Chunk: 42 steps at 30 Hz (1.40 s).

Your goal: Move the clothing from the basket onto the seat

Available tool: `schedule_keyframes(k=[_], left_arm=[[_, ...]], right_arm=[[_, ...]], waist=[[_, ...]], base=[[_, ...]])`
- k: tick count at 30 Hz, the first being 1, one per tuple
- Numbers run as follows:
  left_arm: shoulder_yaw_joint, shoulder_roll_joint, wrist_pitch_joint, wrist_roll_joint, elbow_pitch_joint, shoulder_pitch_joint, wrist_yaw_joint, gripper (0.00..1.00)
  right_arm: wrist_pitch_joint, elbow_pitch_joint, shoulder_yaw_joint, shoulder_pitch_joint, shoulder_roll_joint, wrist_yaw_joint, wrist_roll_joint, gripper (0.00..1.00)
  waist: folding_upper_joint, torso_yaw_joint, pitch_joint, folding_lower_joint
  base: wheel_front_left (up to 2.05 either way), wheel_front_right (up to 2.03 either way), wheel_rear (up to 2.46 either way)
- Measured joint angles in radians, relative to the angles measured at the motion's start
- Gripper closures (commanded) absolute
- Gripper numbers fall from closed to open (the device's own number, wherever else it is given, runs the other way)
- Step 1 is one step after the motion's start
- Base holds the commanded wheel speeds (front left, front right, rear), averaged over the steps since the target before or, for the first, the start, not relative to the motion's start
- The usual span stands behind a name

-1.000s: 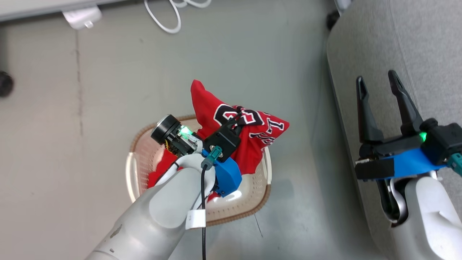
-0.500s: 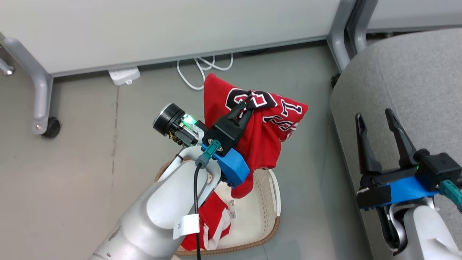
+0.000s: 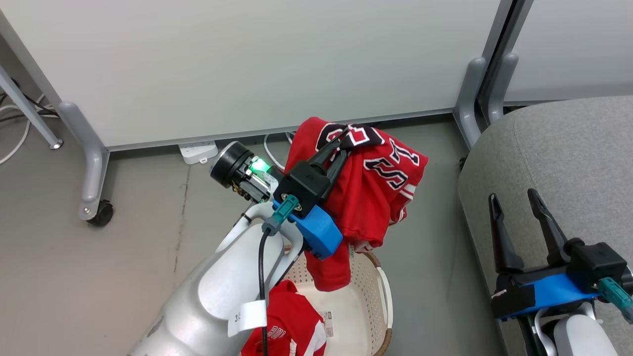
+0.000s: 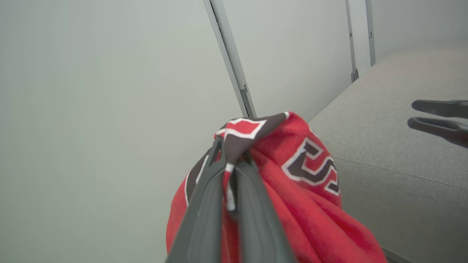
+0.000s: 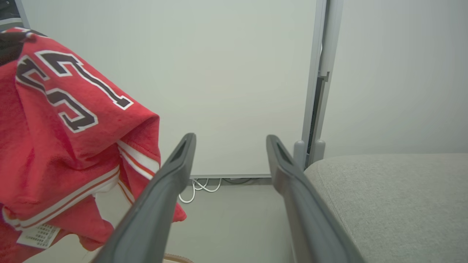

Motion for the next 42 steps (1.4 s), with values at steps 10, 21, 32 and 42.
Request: schedule_keyframes(k=[10, 21, 32, 42], left_arm=[[0.010, 0.003, 0.000, 0.006, -0.007, 0.019, -0.009, 1.00], [0.023, 0.002, 0.000, 0.016, -0.010, 0.020, -0.011, 1.00], [-0.002, -0.005, 0.000, 0.029, -0.021, 0.018, -0.019, 1.00], [-0.063, -0.009, 0.000, 0.030, -0.030, 0.008, -0.027, 1.00]], right_arm=[[0.000, -0.007, 0.011, 0.009, 0.000, 0.000, -0.005, 0.00], [0.000, -0.019, 0.159, -0.060, -0.081, 0.000, -0.015, 0.00], [0.000, 0.032, 0.390, -0.219, -0.190, 0.000, -0.014, 0.00], [0.000, 0.131, 0.570, -0.355, -0.278, 0.000, 0.000, 0.00]], waist=[[0.0000, 0.009, -0.021, 0.0001], [0.0000, 0.012, -0.004, 0.0002], [0.0000, 0.032, 0.028, 0.0002], [0.0000, 0.057, 0.046, 0.0002]], base=[[0.00, 0.00, 0.00], [0.00, 0.00, 0.00], [0.00, 0.00, 0.00], [0.00, 0.00, 0.00]])
